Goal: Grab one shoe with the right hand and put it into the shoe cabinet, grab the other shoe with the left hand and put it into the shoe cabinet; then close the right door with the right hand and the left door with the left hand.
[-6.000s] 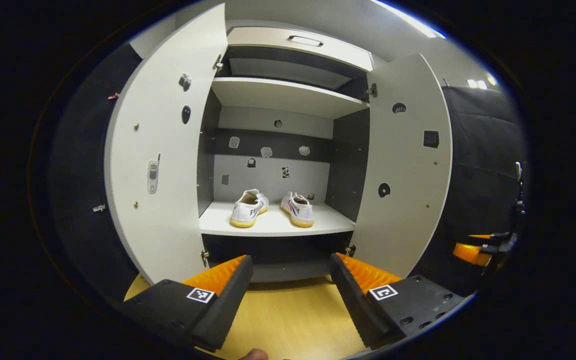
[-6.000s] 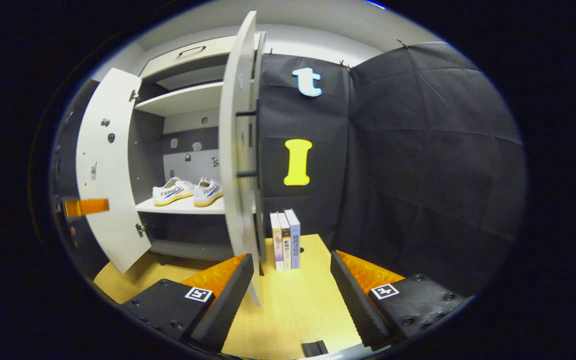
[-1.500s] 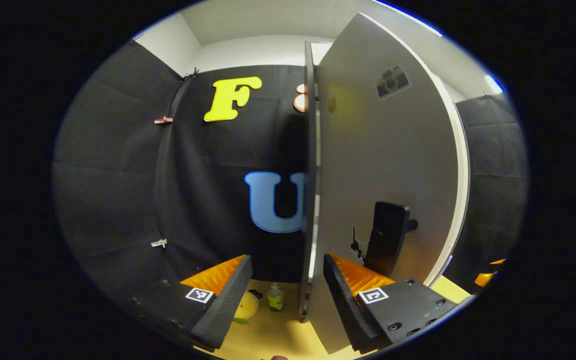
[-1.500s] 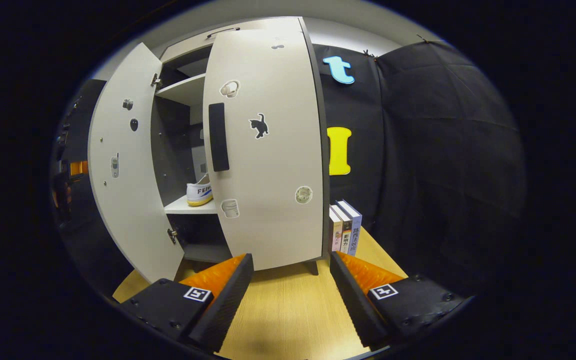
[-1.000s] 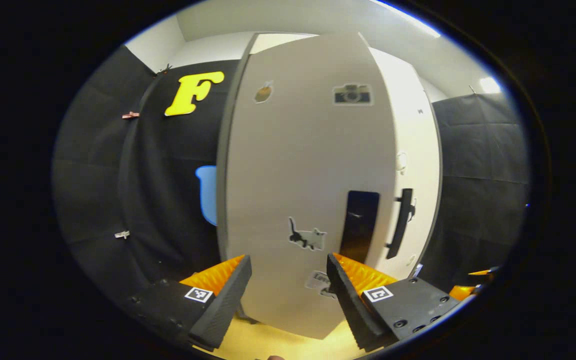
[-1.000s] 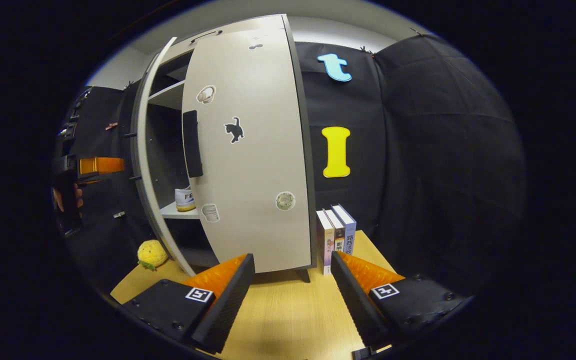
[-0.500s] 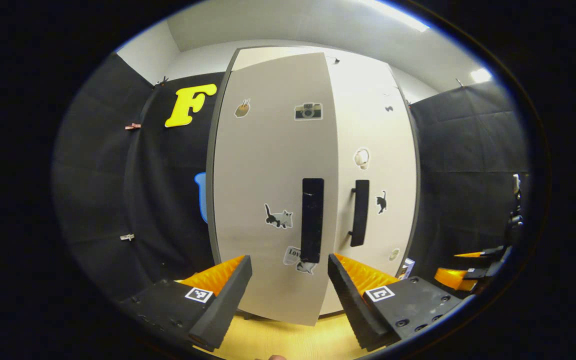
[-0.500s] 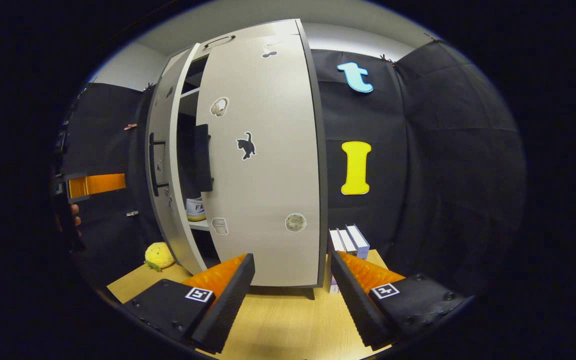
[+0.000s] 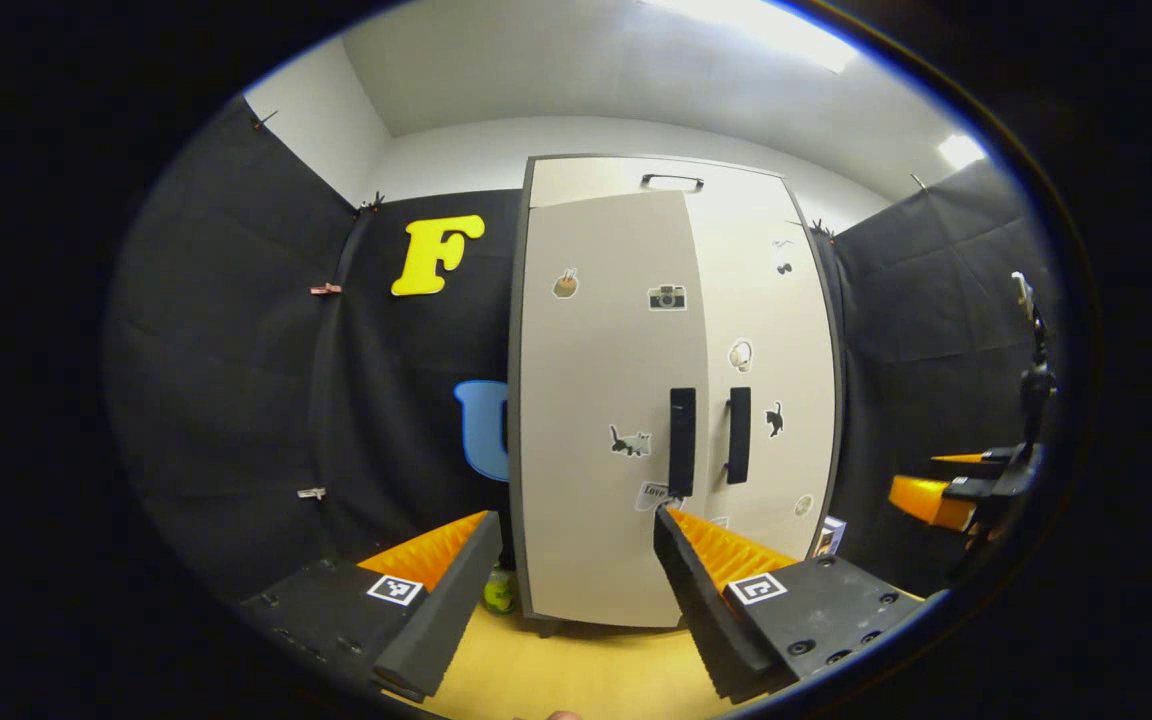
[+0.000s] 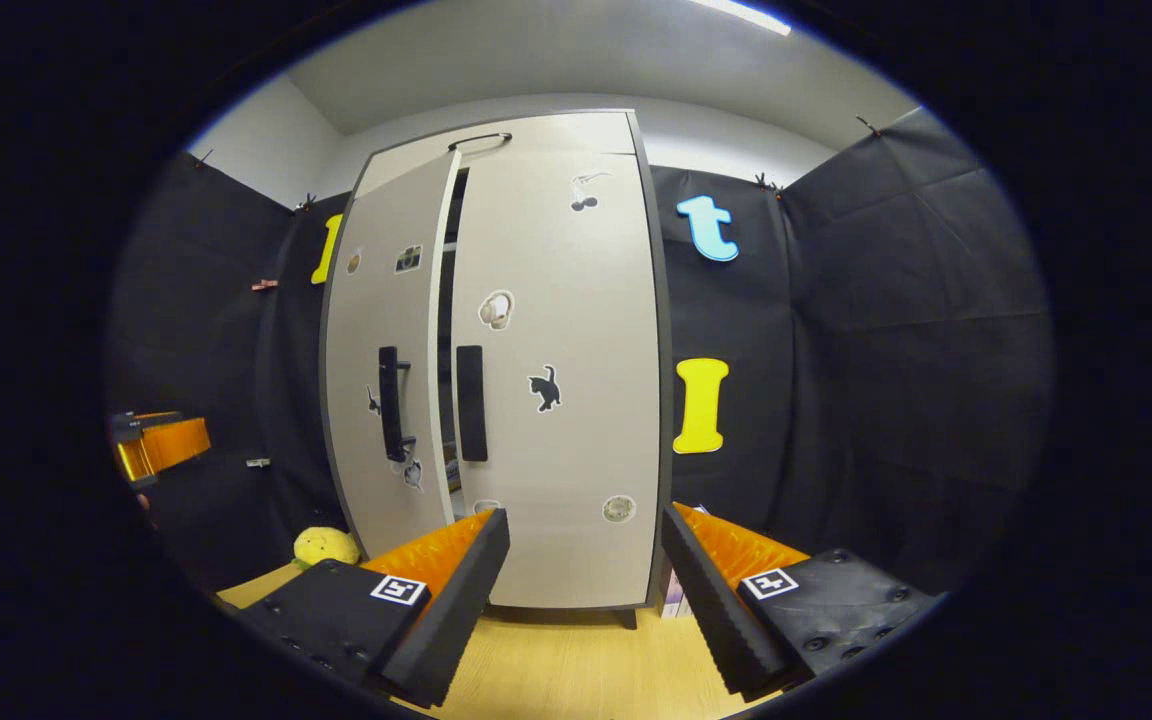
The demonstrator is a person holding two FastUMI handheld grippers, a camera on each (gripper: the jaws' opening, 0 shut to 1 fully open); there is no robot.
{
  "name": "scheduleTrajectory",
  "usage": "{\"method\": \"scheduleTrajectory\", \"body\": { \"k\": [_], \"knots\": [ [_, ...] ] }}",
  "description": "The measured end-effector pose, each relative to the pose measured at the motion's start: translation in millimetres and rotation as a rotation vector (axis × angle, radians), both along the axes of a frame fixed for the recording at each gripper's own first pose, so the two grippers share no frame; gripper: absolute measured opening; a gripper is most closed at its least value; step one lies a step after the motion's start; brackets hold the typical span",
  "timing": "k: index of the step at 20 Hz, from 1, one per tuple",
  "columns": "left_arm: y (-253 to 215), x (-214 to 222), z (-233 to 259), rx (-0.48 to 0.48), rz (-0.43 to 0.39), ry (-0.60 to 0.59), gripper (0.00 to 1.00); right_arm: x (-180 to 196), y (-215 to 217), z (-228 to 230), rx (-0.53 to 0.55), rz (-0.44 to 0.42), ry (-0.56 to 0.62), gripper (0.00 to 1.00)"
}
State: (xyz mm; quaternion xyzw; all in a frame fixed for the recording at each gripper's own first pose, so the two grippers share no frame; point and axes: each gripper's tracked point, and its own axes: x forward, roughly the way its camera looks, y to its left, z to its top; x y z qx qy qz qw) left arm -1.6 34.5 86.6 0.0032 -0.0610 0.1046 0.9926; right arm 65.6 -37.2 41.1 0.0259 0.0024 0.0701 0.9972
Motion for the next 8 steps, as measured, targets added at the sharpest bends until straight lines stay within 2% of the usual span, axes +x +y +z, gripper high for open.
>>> {"method": "scheduleTrajectory", "body": {
  "k": [2, 5, 8],
  "knots": [
    [-4, -12, -20, -0.02, -0.023, 0.025, 0.95, -25, -1, -8, 0.023, -0.031, 0.005, 0.98],
    [-8, -30, -51, -0.058, -0.06, 0.078, 0.95, -59, -11, -31, 0.004, -0.081, 0.042, 0.98],
    [-11, -43, -73, -0.069, -0.072, 0.122, 0.95, -78, -18, -44, -0.007, -0.107, 0.065, 0.98]
  ]
}}
